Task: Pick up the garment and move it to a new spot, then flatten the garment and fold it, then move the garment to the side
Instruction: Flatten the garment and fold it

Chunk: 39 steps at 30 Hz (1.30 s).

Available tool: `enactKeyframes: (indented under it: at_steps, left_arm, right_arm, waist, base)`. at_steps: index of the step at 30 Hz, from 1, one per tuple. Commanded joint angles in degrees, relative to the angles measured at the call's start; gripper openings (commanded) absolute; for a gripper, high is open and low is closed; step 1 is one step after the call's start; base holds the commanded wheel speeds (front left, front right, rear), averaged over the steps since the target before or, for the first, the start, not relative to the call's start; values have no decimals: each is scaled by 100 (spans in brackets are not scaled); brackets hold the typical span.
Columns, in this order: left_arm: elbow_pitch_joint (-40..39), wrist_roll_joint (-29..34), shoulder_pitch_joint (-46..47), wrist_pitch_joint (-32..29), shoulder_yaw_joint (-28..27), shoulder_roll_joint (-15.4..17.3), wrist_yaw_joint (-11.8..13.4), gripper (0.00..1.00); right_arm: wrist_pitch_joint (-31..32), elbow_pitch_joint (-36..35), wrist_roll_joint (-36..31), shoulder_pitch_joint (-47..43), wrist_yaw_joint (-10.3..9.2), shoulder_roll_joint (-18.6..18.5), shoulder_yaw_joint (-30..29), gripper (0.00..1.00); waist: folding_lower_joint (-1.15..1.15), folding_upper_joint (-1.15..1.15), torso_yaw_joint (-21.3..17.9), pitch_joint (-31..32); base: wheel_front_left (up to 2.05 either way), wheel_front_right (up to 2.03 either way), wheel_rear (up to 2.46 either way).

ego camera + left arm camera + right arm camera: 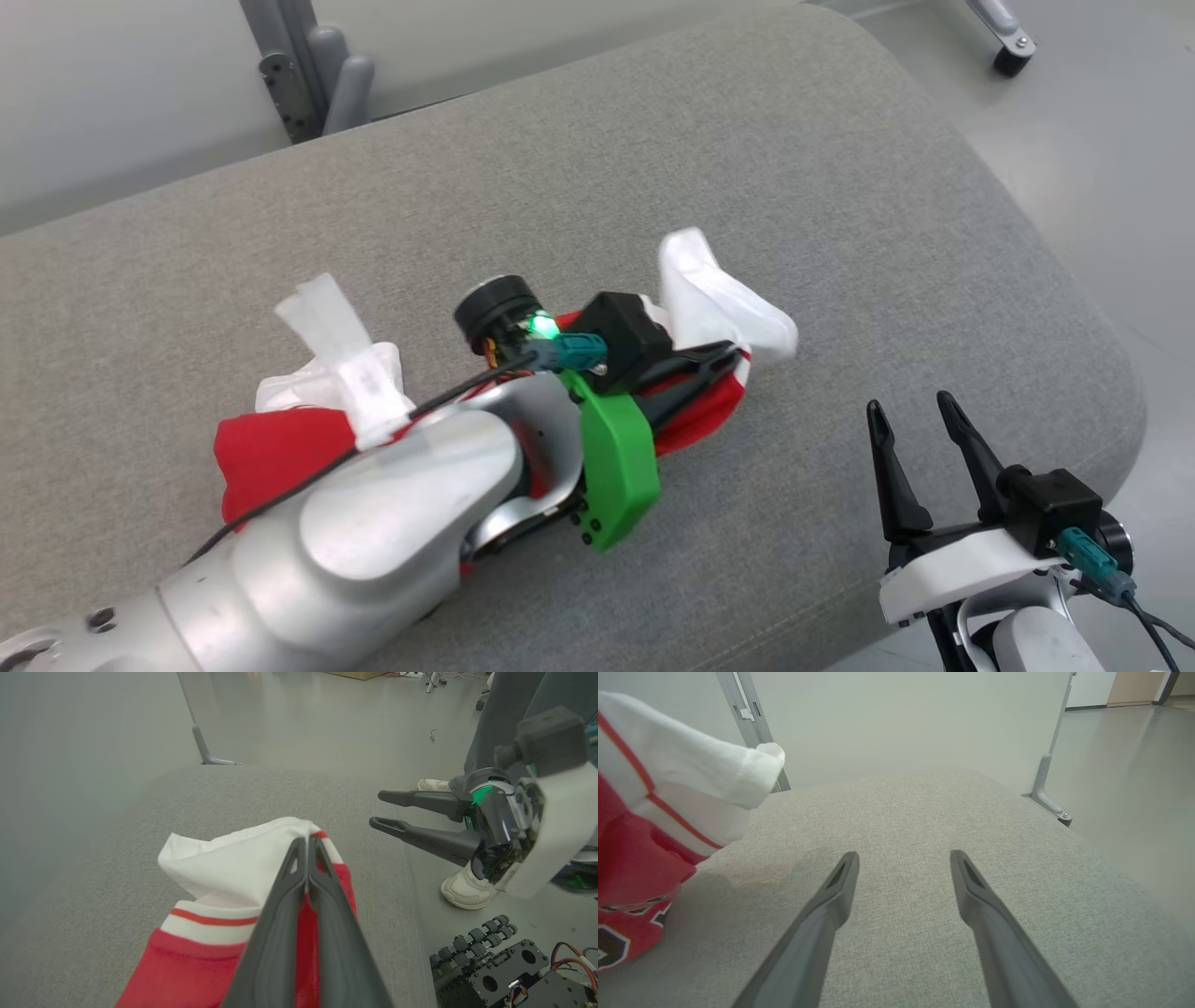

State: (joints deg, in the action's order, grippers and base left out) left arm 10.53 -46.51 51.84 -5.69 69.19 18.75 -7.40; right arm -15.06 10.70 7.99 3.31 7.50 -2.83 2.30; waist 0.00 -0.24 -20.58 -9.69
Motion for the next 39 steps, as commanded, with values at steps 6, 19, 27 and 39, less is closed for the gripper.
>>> enactKeyframes:
  at_steps: [6, 19, 27, 39]
  left_arm:
    - [725, 52, 101, 354, 402, -562, -15, 0]
    - [2216, 630, -454, 1550, 404, -1246, -8, 100]
    - [1837, 118, -858, 2060, -504, -957, 364, 100]
    - [-579, 733, -2970, 2082, -2541, 551, 1746, 100]
  right_arm:
    - [-18, 56, 73, 66, -2, -12, 61, 100]
    - [-18, 91, 45, -30, -2, -13, -82, 100]
    - [-18, 12, -73, -229, -2, -13, -322, 100]
    - [-17, -174, -236, -587, -2, -12, -689, 100]
  waist:
    - [0, 24, -297, -183]
    - [0, 24, -121, -121]
    - [0, 24, 264, 161]
    - [0, 24, 1075, 482]
  base:
    - [0, 0, 0]
    - [0, 0, 0]
    - [0, 0, 0]
    - [0, 0, 0]
